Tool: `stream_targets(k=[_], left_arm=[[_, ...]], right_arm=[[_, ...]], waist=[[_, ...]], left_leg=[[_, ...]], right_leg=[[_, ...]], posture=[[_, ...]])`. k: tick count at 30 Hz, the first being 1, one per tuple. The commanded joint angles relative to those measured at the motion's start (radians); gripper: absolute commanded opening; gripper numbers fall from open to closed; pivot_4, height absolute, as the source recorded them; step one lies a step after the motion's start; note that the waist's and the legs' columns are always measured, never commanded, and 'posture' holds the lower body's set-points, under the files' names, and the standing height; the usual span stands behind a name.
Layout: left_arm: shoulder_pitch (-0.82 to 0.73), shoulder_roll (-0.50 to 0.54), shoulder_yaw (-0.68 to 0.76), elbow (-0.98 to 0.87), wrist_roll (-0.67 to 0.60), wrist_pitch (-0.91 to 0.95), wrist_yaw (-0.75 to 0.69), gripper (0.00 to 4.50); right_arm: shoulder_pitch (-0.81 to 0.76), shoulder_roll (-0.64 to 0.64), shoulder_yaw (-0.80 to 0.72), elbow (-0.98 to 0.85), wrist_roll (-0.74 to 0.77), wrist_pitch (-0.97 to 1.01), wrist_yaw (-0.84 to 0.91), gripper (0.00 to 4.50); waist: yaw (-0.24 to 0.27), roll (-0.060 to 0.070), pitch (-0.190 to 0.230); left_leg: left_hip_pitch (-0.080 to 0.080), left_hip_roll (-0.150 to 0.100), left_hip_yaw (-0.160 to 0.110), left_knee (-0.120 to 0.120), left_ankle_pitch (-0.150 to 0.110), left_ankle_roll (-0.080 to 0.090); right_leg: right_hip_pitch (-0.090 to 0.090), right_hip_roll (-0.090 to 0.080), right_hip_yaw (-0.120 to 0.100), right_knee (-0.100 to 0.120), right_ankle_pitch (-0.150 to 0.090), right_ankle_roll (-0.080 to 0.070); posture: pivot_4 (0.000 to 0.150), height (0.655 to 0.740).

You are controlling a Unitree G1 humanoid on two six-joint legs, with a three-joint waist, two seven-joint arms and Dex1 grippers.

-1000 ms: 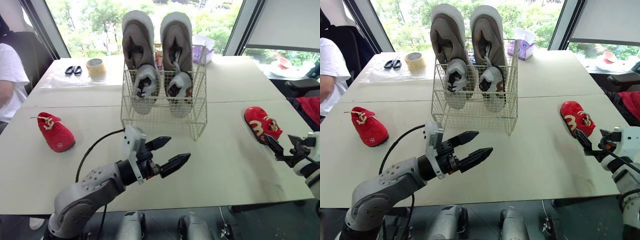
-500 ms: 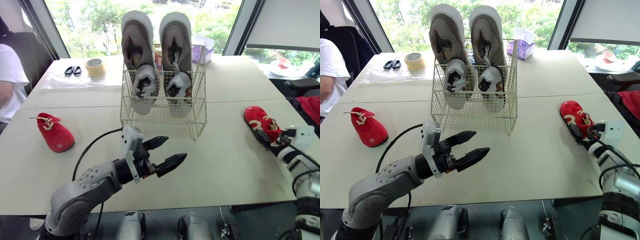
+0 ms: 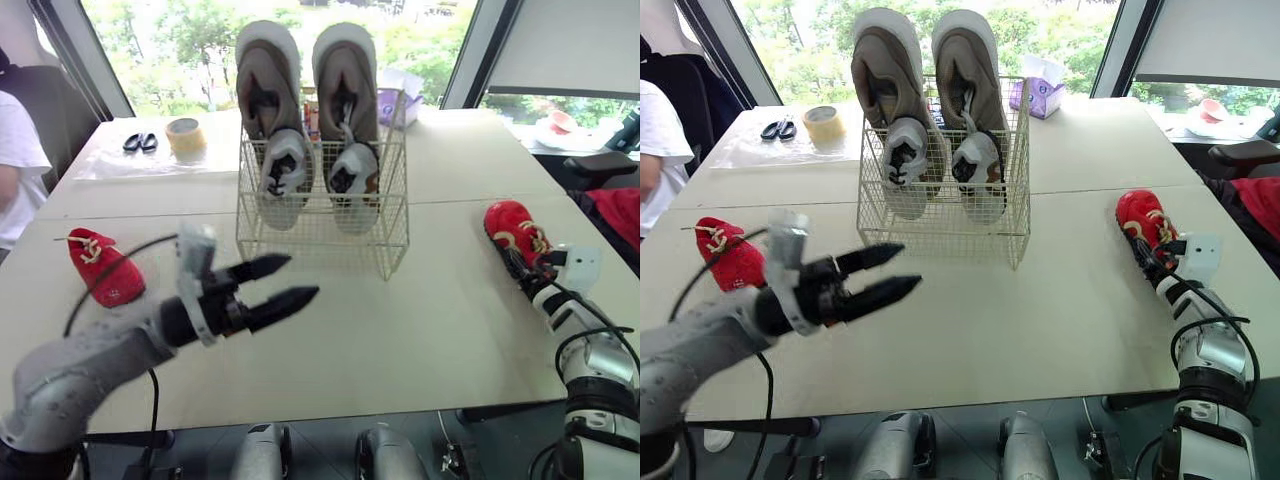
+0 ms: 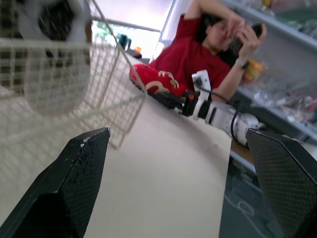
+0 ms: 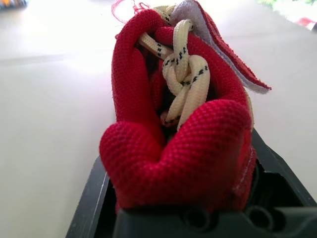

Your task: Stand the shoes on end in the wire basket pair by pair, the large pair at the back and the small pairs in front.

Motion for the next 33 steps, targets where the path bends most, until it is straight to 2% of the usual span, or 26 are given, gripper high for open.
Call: stream_targets(k=[1, 4, 7, 10, 13, 21, 29, 31, 33], left_arm=[[-0.135, 0.053, 0.091, 0.102, -0.149, -0.009, -0.007, 4.50], [-0.301, 0.089, 0.084, 0.227, -0.144, 0.004, -0.007, 4.50], [-0.558, 0.122, 0.044, 0.448, -0.105, 0.051, -0.037, 4.50], [-0.707, 0.118, 0.047, 0.609, -0.109, 0.097, -0.085, 4.50], [-0.816, 0.089, 0.054, 0.724, -0.115, 0.138, -0.103, 4.50], [-0.964, -0.053, 0.028, 0.878, -0.076, 0.226, -0.150, 4.50], [-1.008, -0.107, 0.013, 0.920, 0.011, 0.311, -0.239, 4.50], [-1.000, -0.112, -0.003, 0.911, 0.043, 0.332, -0.278, 3.94], [-0.997, -0.115, -0.007, 0.910, 0.068, 0.345, -0.300, 3.13]], right_arm=[[-0.196, -0.131, -0.040, -0.185, 0.050, 0.001, 0.012, 1.90], [-0.372, -0.215, 0.011, -0.216, 0.063, 0.019, 0.089, 1.90], [-0.593, -0.272, 0.125, -0.270, 0.113, 0.069, 0.289, 1.90], [-0.655, -0.303, 0.188, -0.359, 0.178, 0.148, 0.445, 1.90], [-0.693, -0.312, 0.244, -0.412, 0.174, 0.168, 0.514, 1.90], [-0.752, -0.246, 0.385, -0.456, 0.106, 0.085, 0.642, 1.90], [-0.756, -0.216, 0.422, -0.480, 0.077, 0.066, 0.698, 1.90], [-0.758, -0.209, 0.422, -0.483, 0.072, 0.061, 0.704, 1.90], [-0.758, -0.207, 0.422, -0.487, 0.069, 0.060, 0.709, 1.90]], waist=[[-0.004, 0.006, 0.004], [-0.004, 0.007, 0.004], [-0.002, 0.005, 0.006], [-0.004, 0.001, 0.004], [-0.001, -0.003, 0.005], [0.001, -0.007, 0.007], [-0.002, -0.007, 0.008], [-0.002, -0.007, 0.008], [-0.003, -0.007, 0.008]], left_leg=[[0.000, 0.000, 0.001, 0.000, 0.000, 0.000], [0.000, 0.000, 0.001, -0.003, 0.001, -0.001], [0.001, 0.000, 0.000, -0.007, 0.005, -0.009], [0.002, 0.000, 0.001, -0.014, 0.006, -0.009], [0.002, -0.001, 0.002, -0.013, 0.006, -0.010], [0.000, -0.001, 0.003, -0.013, 0.006, -0.010], [0.000, -0.001, 0.003, -0.013, 0.006, -0.010], [0.000, -0.001, 0.003, -0.013, 0.006, -0.010], [0.000, -0.001, 0.003, -0.013, 0.007, -0.010]], right_leg=[[0.000, 0.000, 0.001, 0.000, 0.000, 0.000], [-0.002, 0.000, 0.001, 0.000, 0.000, 0.000], [-0.003, 0.001, 0.000, 0.000, 0.000, 0.000], [-0.002, 0.002, 0.000, -0.005, 0.000, 0.000], [-0.001, 0.001, 0.000, -0.007, 0.000, 0.001], [-0.003, 0.000, 0.000, -0.007, 0.000, 0.001], [-0.003, 0.000, 0.000, -0.006, 0.000, 0.001], [-0.003, 0.000, 0.000, -0.006, 0.000, 0.001], [-0.003, 0.000, 0.000, -0.006, 0.000, 0.001]], posture=[[0.150, 0.6938], [0.150, 0.6938], [0.150, 0.6938], [0.150, 0.6938], [0.150, 0.6938], [0.150, 0.6938], [0.150, 0.6938], [0.150, 0.6938], [0.150, 0.6938]])
